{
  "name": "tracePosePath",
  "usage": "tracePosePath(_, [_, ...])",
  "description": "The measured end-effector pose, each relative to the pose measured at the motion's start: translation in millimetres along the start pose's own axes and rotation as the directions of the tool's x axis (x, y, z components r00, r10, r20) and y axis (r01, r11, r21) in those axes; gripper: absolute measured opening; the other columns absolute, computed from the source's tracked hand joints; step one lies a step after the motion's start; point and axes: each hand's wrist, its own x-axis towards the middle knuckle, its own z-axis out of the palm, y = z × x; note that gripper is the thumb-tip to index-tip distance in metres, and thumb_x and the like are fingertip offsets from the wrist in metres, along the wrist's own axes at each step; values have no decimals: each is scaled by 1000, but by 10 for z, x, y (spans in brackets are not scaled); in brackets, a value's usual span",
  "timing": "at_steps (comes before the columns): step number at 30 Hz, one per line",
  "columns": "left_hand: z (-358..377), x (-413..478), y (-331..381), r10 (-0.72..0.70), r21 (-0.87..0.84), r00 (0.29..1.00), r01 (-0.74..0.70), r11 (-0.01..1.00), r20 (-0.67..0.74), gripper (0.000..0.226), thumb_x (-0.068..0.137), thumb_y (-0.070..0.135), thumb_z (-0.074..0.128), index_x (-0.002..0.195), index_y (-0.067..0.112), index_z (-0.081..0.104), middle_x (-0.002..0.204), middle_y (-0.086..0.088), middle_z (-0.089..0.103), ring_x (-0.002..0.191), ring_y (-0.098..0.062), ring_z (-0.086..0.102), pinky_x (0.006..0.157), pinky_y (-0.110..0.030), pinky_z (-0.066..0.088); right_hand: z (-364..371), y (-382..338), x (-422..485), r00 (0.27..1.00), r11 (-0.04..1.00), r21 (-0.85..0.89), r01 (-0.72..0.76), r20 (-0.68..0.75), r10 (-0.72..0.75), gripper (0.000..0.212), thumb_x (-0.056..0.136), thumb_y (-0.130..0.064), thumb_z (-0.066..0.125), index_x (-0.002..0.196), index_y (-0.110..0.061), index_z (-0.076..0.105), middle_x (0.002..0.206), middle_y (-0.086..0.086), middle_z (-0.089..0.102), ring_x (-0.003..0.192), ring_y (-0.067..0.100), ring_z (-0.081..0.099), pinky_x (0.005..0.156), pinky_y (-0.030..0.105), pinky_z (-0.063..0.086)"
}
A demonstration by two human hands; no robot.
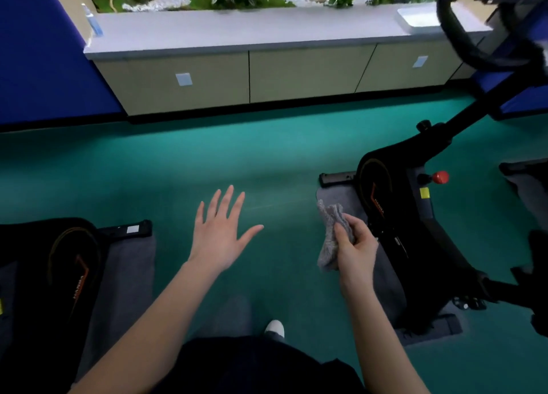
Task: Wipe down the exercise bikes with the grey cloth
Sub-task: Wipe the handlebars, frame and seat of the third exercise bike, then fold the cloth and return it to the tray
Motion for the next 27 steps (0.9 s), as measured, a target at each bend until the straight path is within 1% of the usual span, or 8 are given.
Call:
tracePosePath(4, [-76,598,-100,-49,-30,999,48,998,-23,85,80,75,5,150,26,1,159,1,-9,145,-20,-7,117,-47,3,394,-87,604,996,999,-26,27,88,-24,20,88,4,58,93,-15,62,92,5,66,86,14,60,78,21,47])
tracePosePath(9, [-203,1627,-303,-83,-81,994,77,994,-73,86,80,74,7,150,25,10,159,0,-4,145,-22,-2,117,-47,7,1073,-275,1459,989,999,-4,52,137,-51,19,87,6,57,97,-9,63,93,8,65,85,14,58,77,21,47])
tracePosePath(12, [-362,2324,-435,-81,-83,994,75,994,-71,88,77,75,2,149,25,11,159,0,-2,145,-22,1,117,-46,9,1482,-428,1983,990,1000,8,30,141,-31,19,88,5,58,95,-12,63,90,4,66,83,12,58,73,18,47])
tracePosePath(17, [-654,3376,-598,-23,-68,997,18,998,-74,88,78,74,3,149,24,13,159,-1,2,144,-23,6,116,-46,13,1999,-668,2772,997,998,57,18,74,-22,28,88,5,58,87,-22,63,87,1,65,80,11,58,75,24,47])
tracePosePath(19, [-733,3721,-633,-8,-86,997,1,996,-74,84,81,72,10,149,23,16,159,-2,4,144,-24,6,116,-46,12,2107,-723,3042,999,998,69,0,48,-3,27,88,5,58,88,-21,63,87,4,65,79,11,58,73,27,46])
tracePosePath(22, [-799,4172,-622,7,-95,998,-14,995,-67,79,85,70,20,149,23,18,159,-2,6,144,-24,7,116,-46,11,2166,-769,3464,1000,998,69,5,-7,-5,25,88,4,58,89,-21,63,87,3,65,75,3,59,71,17,47])
tracePosePath(25, [-814,4641,-529,31,-76,999,-34,997,-37,79,85,70,20,149,23,17,159,-2,4,145,-24,6,116,-46,10,2187,-786,3950,997,997,76,-7,-76,13,19,88,5,58,93,-13,63,89,7,64,76,7,58,74,21,47])
tracePosePath(27, [-817,4976,-423,46,-51,999,-47,998,-21,79,85,70,18,149,24,14,159,0,1,145,-23,4,116,-45,9,2207,-797,4305,994,996,85,-10,-105,19,18,88,6,57,94,-10,62,86,5,63,72,1,58,71,17,47])
